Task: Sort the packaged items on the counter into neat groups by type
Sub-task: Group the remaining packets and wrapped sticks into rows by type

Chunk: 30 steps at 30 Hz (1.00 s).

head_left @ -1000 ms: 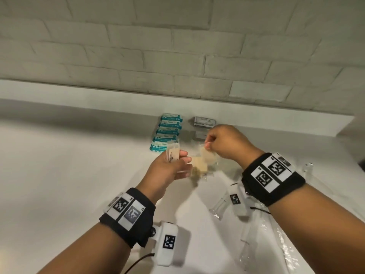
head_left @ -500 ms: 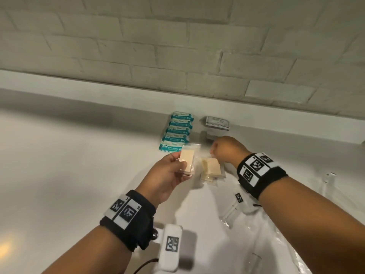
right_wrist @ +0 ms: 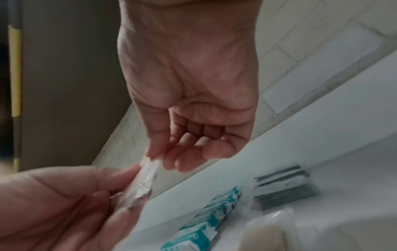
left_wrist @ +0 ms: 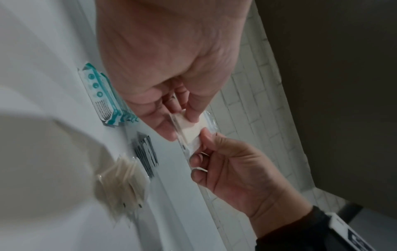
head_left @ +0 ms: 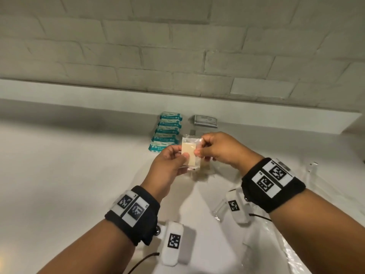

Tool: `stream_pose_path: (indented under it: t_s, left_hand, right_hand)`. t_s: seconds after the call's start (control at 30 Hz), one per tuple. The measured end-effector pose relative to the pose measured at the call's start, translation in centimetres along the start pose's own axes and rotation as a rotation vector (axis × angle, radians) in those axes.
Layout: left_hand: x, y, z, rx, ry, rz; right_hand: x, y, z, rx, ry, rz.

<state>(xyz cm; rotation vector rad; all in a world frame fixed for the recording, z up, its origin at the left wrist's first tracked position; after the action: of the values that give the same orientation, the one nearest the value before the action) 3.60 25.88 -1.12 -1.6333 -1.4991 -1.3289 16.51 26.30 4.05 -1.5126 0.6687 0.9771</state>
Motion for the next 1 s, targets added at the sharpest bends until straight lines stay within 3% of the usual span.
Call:
stream_pose_path:
  t_s: [0.13, 0.27, 0.37, 0.57, 0.73, 0.87, 1.0]
  left_hand:
    - [0.6, 1.0, 0.0, -0.016, 0.022, 0.133]
    - [-0.1, 0.9, 0.5, 0.020, -0.028, 0.185]
    - [-0.9, -0.3, 1.2, 0.087, -0.092, 0.196]
    - [-3.8, 0.4, 2.8, 0.081, -0.326, 0.257]
    - [-4.3, 1.1, 3.4, 0.114, -0.404, 0.279]
    - [-5.2, 1.3, 3.8, 0.118, -0.475, 0.282]
    - [-6.0, 2.1, 4.4, 0.094, -0.452, 0.354]
  right_hand:
    - [-0.9, -0.8, -0.1, 0.001, -0.032, 0.013]
    - [-0.5, -3.0, 0.6, 0.010, -0.017, -0.331]
    - [0.0, -5.0, 1.0, 0.064, 0.015, -0.450]
    - [3.8, -1.6, 2.6, -0.098, 0.100, -0.634]
    - [8.8, -2.9, 1.6, 0.114, 0.378, -0.479]
    - [11.3, 0.5, -1.6, 0.038, 0.668, -0.058]
    - [9.8, 2.3, -1.0, -0.071, 0.634, -0.174]
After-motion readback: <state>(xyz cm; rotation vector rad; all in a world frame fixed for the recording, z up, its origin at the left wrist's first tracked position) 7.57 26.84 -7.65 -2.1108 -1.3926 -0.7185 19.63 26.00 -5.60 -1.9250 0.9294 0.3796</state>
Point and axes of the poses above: each hand's wrist, its own z-axis towards the middle knuckle, its own y-axis out of the palm, x = y × z, the point moved 10 cm from there along z, towards the middle knuckle, and after that the axes turned 13 degrees about -y, right-handed, at the moved point
